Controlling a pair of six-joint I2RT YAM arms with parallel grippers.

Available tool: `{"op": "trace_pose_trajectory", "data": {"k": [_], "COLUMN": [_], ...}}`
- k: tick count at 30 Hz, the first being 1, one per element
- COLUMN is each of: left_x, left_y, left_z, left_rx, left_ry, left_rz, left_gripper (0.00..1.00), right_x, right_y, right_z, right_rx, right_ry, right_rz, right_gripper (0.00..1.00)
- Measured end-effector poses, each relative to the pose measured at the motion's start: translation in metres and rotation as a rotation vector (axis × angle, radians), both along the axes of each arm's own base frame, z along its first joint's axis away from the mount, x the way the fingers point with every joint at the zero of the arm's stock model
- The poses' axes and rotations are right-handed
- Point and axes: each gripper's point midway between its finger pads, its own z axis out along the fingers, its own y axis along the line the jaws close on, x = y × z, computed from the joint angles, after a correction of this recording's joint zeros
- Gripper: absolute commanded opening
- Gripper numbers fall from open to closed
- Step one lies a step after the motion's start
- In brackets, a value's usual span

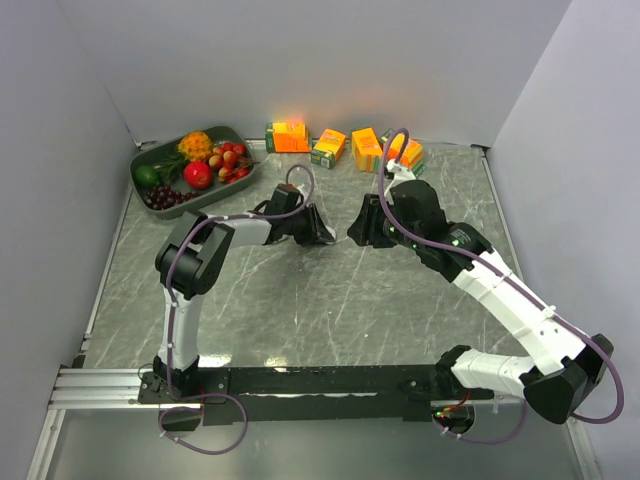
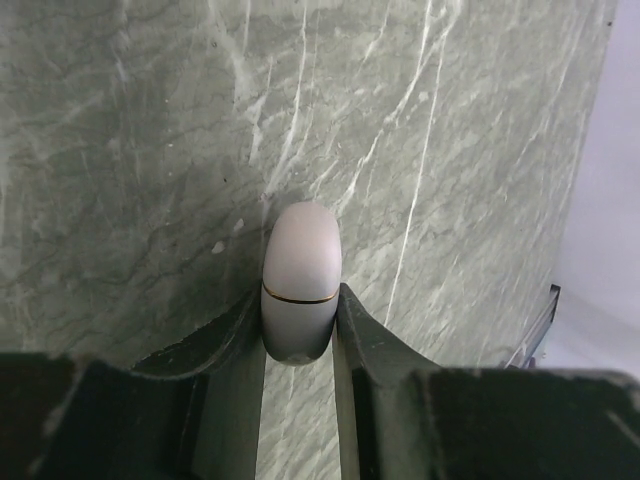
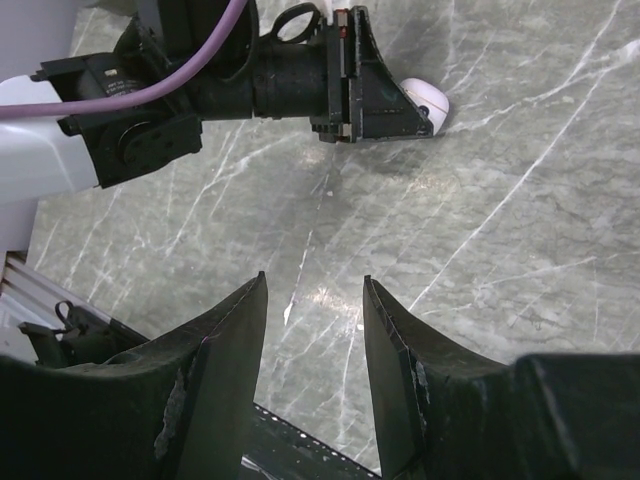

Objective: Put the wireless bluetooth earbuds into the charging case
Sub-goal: Place the charging case at the center of the board.

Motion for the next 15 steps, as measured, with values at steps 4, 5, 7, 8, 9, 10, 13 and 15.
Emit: {"op": "trace_pose_trajectory", "data": {"k": [4, 5, 7, 8, 9, 10, 13, 15], "left_x": [0.0016, 0.0016, 0.0018, 0.0018, 0.0023, 0.0023, 0.0018, -0.0012], "left_y": [0.0016, 0.0022, 0.0028, 0.0025, 0.0024, 0.0025, 0.0039, 0.0068], "left_z": [-0.0009, -0.0016, -0.0022, -0.0018, -0.0013, -0.0007, 0.0007, 0.0006], "left_rx": [0.022, 0.028, 0.031, 0.03, 0.03, 0.03, 0.036, 0.046], "left_ry": [0.007, 0.006, 0.008, 0.007, 0.006, 0.004, 0.0, 0.002], "left_rz": [0.004, 0.004, 0.006, 0.006, 0.006, 0.005, 0.008, 0.009], "left_gripper": [0.41, 0.43, 0.47, 0.48, 0.48, 0.49, 0.5, 0.5], "right_x": [-0.0005, -0.0009, -0.0012, -0.0012, -0.0011, -0.0012, -0.0016, -0.002], "right_y": [0.0006, 0.0009, 0.001, 0.0007, 0.0005, 0.0003, 0.0004, 0.0004], "right_z": [0.0026, 0.0033, 0.0044, 0.0051, 0.0055, 0.0059, 0.0066, 0.0073], "right_rx": [0.01, 0.013, 0.017, 0.019, 0.021, 0.022, 0.025, 0.028], "right_ry": [-0.005, -0.006, -0.008, -0.009, -0.009, -0.009, -0.011, -0.011], "right_rz": [0.005, 0.007, 0.01, 0.009, 0.009, 0.01, 0.011, 0.013], "right_gripper": [0.51, 0.51, 0.51, 0.51, 0.51, 0.51, 0.51, 0.51]}}
